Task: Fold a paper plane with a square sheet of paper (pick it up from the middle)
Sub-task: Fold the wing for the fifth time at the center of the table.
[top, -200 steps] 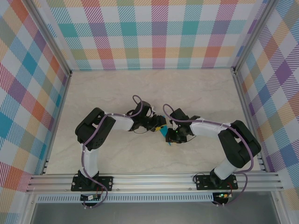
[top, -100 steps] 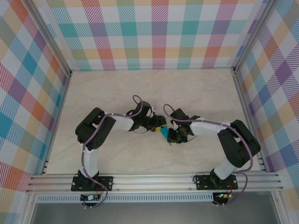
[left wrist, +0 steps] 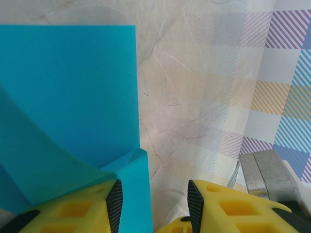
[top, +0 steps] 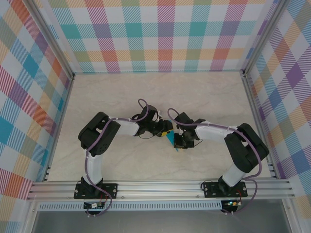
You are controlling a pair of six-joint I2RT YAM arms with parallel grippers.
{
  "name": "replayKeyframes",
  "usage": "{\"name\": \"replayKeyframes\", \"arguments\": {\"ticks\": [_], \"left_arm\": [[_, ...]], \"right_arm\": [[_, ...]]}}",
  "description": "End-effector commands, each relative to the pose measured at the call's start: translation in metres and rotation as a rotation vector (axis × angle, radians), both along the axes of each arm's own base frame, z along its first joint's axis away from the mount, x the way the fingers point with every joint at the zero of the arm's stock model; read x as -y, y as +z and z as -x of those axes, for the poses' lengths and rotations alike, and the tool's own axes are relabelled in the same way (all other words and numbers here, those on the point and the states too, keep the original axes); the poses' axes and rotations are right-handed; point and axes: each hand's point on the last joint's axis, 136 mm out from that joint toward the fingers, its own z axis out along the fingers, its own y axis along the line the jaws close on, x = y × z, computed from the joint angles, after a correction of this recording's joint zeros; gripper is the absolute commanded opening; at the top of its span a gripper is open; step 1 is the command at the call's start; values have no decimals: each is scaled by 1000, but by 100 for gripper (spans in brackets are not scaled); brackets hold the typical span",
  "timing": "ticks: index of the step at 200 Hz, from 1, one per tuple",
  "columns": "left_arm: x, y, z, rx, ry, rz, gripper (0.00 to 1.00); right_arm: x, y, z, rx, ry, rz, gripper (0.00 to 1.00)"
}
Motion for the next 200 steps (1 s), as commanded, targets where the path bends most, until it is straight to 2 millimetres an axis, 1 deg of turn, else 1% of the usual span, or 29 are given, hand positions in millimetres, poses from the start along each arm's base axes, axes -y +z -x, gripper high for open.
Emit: {"name": "replayKeyframes", "arguments": {"ticks": [1, 46, 91, 135, 162, 200], "left_arm": [[-10, -38, 18, -93, -7, -103, 43], [-13, -45, 20, -114, 1, -129, 42], [-14, -43, 20, -112, 0, -131, 41], [-14, -43, 20, -110, -1, -134, 41], [-14, -43, 20, -111, -3, -133, 41], [-14, -43, 20, -110, -5, -135, 41]], "right_arm": [[37, -51, 37, -94, 2, 240, 13], [35, -53, 38, -48, 21, 288, 14], [31, -57, 40, -52, 18, 258, 13], [28, -55, 39, -47, 16, 246, 13], [23, -54, 37, -54, 10, 210, 12], [23, -50, 37, -53, 2, 197, 12]]}}
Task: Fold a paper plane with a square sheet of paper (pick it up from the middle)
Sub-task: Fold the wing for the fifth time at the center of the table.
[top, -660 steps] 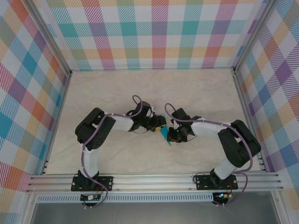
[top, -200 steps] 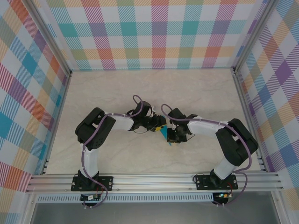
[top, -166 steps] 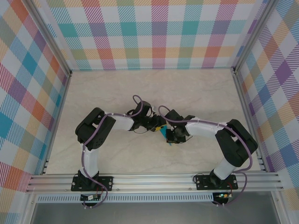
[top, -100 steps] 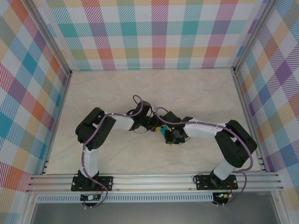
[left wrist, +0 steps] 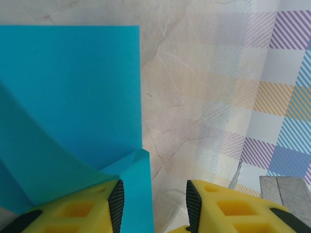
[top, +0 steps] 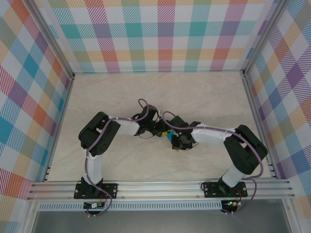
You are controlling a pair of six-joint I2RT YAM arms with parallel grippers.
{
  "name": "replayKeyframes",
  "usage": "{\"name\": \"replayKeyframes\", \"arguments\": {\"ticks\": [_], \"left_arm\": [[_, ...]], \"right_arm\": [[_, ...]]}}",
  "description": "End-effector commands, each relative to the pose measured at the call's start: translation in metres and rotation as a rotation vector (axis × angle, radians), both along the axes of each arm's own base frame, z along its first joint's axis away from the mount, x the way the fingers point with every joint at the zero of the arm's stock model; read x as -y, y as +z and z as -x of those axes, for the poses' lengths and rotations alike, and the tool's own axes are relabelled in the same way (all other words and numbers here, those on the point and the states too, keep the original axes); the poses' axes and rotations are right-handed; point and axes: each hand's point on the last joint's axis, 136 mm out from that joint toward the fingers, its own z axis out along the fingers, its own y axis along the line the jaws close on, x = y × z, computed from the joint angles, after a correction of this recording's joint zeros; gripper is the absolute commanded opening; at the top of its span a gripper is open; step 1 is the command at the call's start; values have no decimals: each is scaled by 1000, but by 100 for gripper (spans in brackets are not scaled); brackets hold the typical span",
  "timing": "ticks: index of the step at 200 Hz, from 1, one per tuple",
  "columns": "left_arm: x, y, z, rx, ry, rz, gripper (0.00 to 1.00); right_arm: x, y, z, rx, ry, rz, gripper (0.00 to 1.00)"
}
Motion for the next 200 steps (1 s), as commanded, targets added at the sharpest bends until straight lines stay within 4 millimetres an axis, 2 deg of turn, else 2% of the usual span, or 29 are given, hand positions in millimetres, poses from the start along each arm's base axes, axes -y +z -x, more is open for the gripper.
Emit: {"name": "replayKeyframes", "arguments": {"ticks": [1, 32, 85, 151, 165, 200], "left_arm": [[-13, -41, 21, -101, -8, -120, 41], [-14, -43, 21, -104, -7, -126, 41], [-15, -46, 20, -103, -4, -132, 41], [-13, -43, 18, -102, -6, -128, 41], [-13, -43, 19, -101, -8, -129, 41], [-14, -44, 20, -105, -9, -130, 41]], "right_arm": [[22, -46, 34, -135, -2, 80, 12], [21, -36, 31, -114, -8, 51, 13], [6, -12, 22, -66, 4, -48, 17], [3, 29, 12, 11, -44, -249, 25], [1, 33, 11, 19, -37, -273, 28], [-6, 34, 9, 7, -28, -298, 28]]}}
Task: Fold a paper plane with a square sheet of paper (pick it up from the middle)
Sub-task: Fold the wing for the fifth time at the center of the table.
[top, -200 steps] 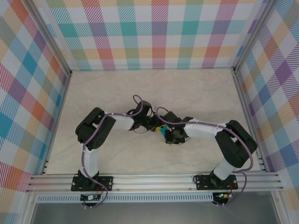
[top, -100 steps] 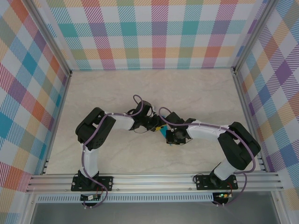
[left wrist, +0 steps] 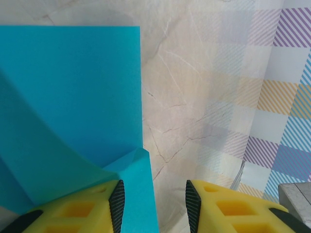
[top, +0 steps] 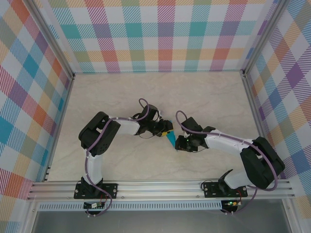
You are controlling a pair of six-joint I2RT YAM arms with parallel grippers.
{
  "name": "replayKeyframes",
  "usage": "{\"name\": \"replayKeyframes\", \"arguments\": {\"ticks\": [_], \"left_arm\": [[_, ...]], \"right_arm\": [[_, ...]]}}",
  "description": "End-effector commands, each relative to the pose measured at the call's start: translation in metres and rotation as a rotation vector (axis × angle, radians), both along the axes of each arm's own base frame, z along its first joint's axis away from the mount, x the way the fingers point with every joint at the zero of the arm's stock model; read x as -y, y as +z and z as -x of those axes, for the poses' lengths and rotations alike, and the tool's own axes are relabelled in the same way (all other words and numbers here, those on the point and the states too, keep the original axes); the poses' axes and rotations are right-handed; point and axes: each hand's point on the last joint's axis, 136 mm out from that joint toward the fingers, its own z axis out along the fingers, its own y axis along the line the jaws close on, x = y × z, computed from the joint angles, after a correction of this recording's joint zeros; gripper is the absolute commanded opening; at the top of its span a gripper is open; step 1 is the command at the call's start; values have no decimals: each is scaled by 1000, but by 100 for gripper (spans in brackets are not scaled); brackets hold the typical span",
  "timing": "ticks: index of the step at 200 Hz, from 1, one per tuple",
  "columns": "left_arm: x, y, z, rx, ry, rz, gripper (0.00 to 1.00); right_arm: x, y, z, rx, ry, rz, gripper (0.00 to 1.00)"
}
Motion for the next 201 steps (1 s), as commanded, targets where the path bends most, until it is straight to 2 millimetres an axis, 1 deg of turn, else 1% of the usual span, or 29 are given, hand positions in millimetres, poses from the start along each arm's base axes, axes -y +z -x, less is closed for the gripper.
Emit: {"name": "replayKeyframes", "arguments": {"ticks": [1, 19, 41, 47, 58, 71, 89, 134, 201], "left_arm": [[-14, -43, 20, -106, 1, -117, 41], [-15, -44, 20, -106, 1, -117, 41], [-14, -42, 19, -106, -1, -113, 41], [-13, -42, 19, -104, -1, -113, 41], [-13, -42, 19, -105, -2, -113, 41], [-12, -42, 19, -104, -4, -110, 41], [-13, -42, 19, -105, -2, -112, 41], [-13, -44, 19, -109, -2, -115, 41], [-14, -45, 20, -108, -4, -121, 41]], "right_arm": [[-12, 5, 0, -13, 19, -61, 28], [-19, 9, -1, -11, 28, -95, 28], [-22, 16, -4, 7, 38, -107, 18], [-25, 19, -5, 12, 49, -125, 14], [-33, 24, -4, 11, 73, -164, 11], [-42, 27, -3, -1, 95, -208, 9], [-48, 23, -3, -23, 104, -228, 9], [-36, -2, -9, -76, 44, -158, 8], [-23, -19, -3, -135, -9, -187, 8]]}}
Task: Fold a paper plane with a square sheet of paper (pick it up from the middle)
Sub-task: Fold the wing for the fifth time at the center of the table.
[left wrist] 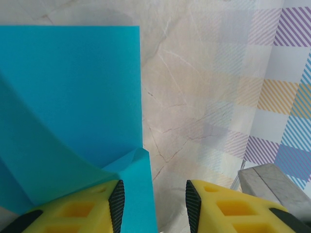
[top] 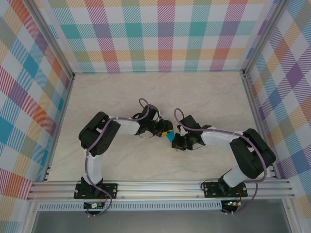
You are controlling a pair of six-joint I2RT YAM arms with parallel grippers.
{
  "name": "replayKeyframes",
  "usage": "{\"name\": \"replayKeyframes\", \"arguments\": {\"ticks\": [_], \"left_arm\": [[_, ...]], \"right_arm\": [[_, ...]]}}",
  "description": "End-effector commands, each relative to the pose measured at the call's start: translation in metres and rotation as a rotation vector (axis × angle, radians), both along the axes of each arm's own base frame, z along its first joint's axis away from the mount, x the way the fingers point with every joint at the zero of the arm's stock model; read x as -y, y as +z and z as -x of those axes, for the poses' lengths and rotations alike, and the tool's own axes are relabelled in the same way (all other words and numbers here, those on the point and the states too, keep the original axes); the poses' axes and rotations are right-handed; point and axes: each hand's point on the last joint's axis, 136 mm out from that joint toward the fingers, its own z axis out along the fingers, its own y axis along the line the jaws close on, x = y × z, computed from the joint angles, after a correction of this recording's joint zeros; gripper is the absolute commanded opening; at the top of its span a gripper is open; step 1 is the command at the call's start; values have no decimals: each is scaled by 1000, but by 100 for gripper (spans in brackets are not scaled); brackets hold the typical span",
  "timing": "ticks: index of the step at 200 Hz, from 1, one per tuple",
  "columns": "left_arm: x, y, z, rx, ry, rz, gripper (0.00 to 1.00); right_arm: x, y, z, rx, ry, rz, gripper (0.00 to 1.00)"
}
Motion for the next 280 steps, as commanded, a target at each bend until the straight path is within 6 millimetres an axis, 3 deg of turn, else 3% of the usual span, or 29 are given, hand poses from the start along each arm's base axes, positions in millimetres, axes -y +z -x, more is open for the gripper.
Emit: {"name": "replayKeyframes", "arguments": {"ticks": [1, 110, 127, 161, 183, 224, 252, 280], "left_arm": [[-14, -45, 20, -109, -2, -120, 41], [-14, -45, 19, -107, -7, -128, 41], [-14, -45, 19, -106, -9, -128, 41], [-15, -45, 19, -106, -8, -127, 41], [-14, -46, 19, -107, -6, -125, 41], [-13, -44, 18, -103, -5, -122, 41], [-13, -45, 19, -105, -7, -121, 41], [-14, -45, 19, -107, -7, -121, 41]], "right_arm": [[3, -8, 6, -49, -16, -22, 8], [28, -34, 26, -147, -107, -78, 9], [22, -22, 23, -123, -102, -137, 9], [14, 24, 1, 15, -85, -185, 10], [7, 42, -12, 67, -75, -208, 11], [-1, 39, -29, 73, -87, -212, 13], [-15, 38, -31, 33, -57, -260, 12], [-15, 28, -32, 1, -52, -231, 13]]}}
